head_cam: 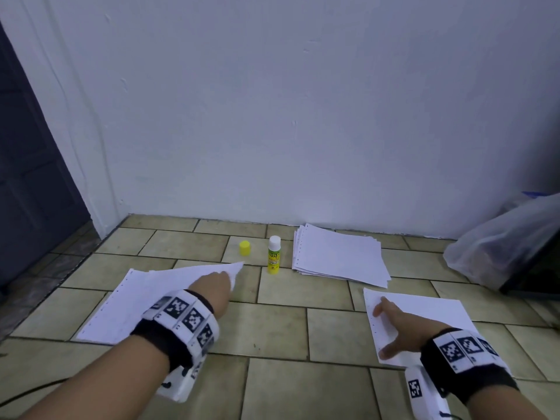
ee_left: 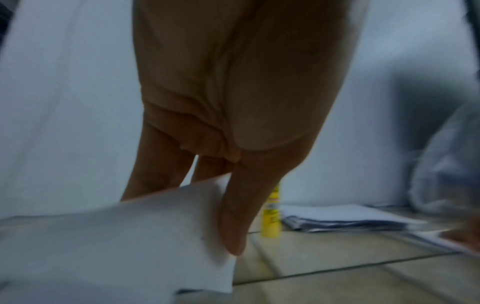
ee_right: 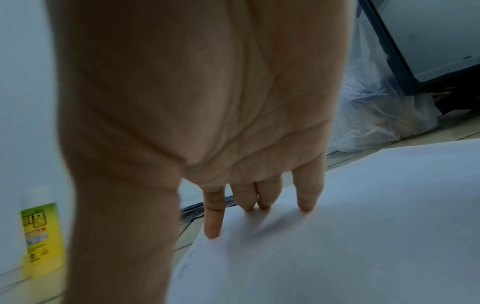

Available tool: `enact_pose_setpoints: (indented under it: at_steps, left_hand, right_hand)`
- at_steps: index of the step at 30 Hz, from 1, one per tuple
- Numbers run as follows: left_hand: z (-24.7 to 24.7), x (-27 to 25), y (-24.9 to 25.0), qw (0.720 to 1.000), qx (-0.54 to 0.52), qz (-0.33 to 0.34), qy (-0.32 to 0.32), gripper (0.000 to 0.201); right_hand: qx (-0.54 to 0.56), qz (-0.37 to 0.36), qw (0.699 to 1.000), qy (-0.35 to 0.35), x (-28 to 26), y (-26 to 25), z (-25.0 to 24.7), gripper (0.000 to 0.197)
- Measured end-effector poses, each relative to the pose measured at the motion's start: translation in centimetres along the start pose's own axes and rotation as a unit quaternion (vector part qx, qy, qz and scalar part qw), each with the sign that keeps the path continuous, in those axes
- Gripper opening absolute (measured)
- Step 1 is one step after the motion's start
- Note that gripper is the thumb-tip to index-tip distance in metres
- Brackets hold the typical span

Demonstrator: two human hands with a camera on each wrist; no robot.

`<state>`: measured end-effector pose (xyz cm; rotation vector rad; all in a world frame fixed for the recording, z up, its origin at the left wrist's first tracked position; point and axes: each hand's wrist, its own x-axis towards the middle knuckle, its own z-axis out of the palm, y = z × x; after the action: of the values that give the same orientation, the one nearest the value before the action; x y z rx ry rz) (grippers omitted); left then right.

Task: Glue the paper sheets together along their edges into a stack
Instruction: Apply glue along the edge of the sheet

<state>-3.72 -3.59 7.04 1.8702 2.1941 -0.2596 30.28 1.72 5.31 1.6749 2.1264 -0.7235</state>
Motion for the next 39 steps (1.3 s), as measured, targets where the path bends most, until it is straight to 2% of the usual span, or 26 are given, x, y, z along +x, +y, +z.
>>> enact_pose_setpoints:
  at_steps: [3, 7, 9, 11, 14, 15, 19, 23, 25, 27, 30, 33, 39]
  left_hand:
    - [0.8, -0.3, 4.7, 0.999, 0.004, 0.042, -0.014, 0.055]
    - [2.5, -1.6, 9.6, 0.989, -0.03, 0.129, -0.064, 0.062]
    - [3.2, -1.7, 10.7, 0.985, -0.046, 0.136, -0.092, 0.067]
    - [3.5, -1.6, 11.0, 0.982, -0.024, 0.148, -0.111, 0.064]
    - [3.3, -1.3, 10.2, 0.978, 0.011, 0.175, -0.112, 0.043]
    - [3.5, -1.1, 9.7, 0.977, 0.007, 0.184, -0.106, 0.041]
    - [4.5, -0.8, 7.8, 0.976, -0.009, 0.198, -0.091, 0.061]
    - [4.8, -0.4, 7.2, 0.98, -0.032, 0.185, -0.071, 0.059]
    - [4.5, -0.4, 7.1, 0.98, -0.013, 0.174, -0.092, 0.057]
    - [4.5, -0.3, 7.2, 0.979, 0.005, 0.166, -0.122, 0.057]
    - [4.9, 0.0, 7.1, 0.973, 0.05, 0.173, -0.148, 0.059]
    - [5.4, 0.5, 6.8, 0.969, 0.065, 0.187, -0.15, 0.058]
    - [5.9, 0.9, 6.7, 0.969, 0.054, 0.181, -0.162, 0.058]
  right_hand:
    - [-0.003, 0.003, 1.0, -0.004, 0.0, -0.2, -0.4, 0.064]
    - [-0.019, -0.006, 0.999, 0.025, 0.7, -0.2, -0.4, 0.033]
    - [-0.034, -0.021, 0.997, 0.062, 1.4, 0.2, -0.3, 0.031]
    - [-0.054, -0.034, 0.994, 0.094, 2.0, 0.4, -0.2, 0.032]
    - [-0.112, -0.039, 0.986, 0.117, 2.5, 0.4, 0.0, 0.038]
    - [-0.124, -0.041, 0.984, 0.121, 2.6, 0.4, 0.0, 0.038]
    - [-0.111, -0.059, 0.986, 0.11, 2.6, 0.4, -0.3, 0.033]
    - [-0.123, -0.063, 0.986, 0.093, 2.5, 0.5, -0.7, 0.031]
    - [-0.121, -0.052, 0.987, 0.097, 2.3, -0.1, -1.2, 0.032]
    - [-0.09, -0.053, 0.984, 0.141, 2.2, -1.4, -1.7, 0.031]
    - [0.045, -0.098, 0.968, 0.228, 3.3, -4.4, -2.1, 0.024]
    - [0.169, -0.154, 0.944, 0.238, 5.5, -8.1, -2.4, 0.006]
    - [0.268, -0.136, 0.93, 0.211, 9.6, -14.1, -2.8, 0.039]
